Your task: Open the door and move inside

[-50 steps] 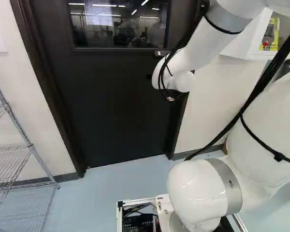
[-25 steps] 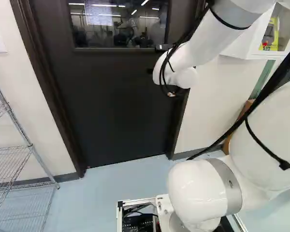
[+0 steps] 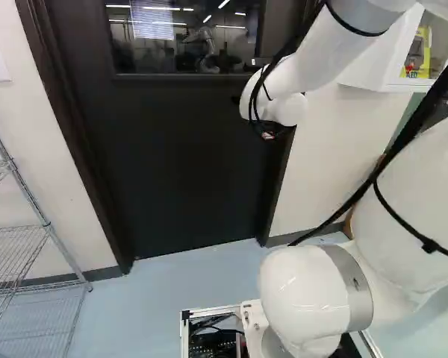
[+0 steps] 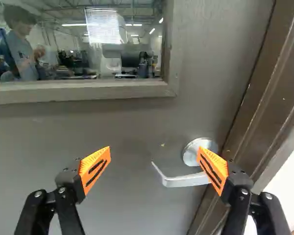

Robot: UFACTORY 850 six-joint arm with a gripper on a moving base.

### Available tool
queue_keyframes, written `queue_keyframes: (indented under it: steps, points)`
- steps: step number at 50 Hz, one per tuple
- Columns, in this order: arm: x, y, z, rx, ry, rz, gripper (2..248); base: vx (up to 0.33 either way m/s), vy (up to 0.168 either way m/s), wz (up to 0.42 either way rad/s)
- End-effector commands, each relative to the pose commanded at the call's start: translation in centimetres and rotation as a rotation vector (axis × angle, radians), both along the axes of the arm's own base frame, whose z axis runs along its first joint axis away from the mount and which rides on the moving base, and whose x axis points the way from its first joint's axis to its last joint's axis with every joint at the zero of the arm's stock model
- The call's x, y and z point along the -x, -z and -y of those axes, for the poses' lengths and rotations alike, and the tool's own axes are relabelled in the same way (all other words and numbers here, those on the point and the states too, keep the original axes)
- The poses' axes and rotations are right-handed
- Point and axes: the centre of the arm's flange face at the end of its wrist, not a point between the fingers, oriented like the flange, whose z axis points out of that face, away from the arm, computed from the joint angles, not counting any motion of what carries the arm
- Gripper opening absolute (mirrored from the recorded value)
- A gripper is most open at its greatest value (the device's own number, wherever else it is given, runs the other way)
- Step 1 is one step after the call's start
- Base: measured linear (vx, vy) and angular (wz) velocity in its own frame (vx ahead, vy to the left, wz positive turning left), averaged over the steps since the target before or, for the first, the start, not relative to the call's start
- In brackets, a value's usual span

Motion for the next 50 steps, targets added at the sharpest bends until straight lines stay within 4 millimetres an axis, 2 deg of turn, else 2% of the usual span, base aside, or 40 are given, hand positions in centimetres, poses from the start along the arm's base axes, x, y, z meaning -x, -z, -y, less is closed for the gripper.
queue_keyframes:
  steps: [13, 50]
  points:
    - [-0.9, 0.0, 0.2, -0.002, 0.003, -0.025, 247, 0.0, 0.0, 0.0]
    - [-1.3, 3.8, 0.2, -0.007, 0.003, -0.108, 247, 0.0, 0.0, 0.0]
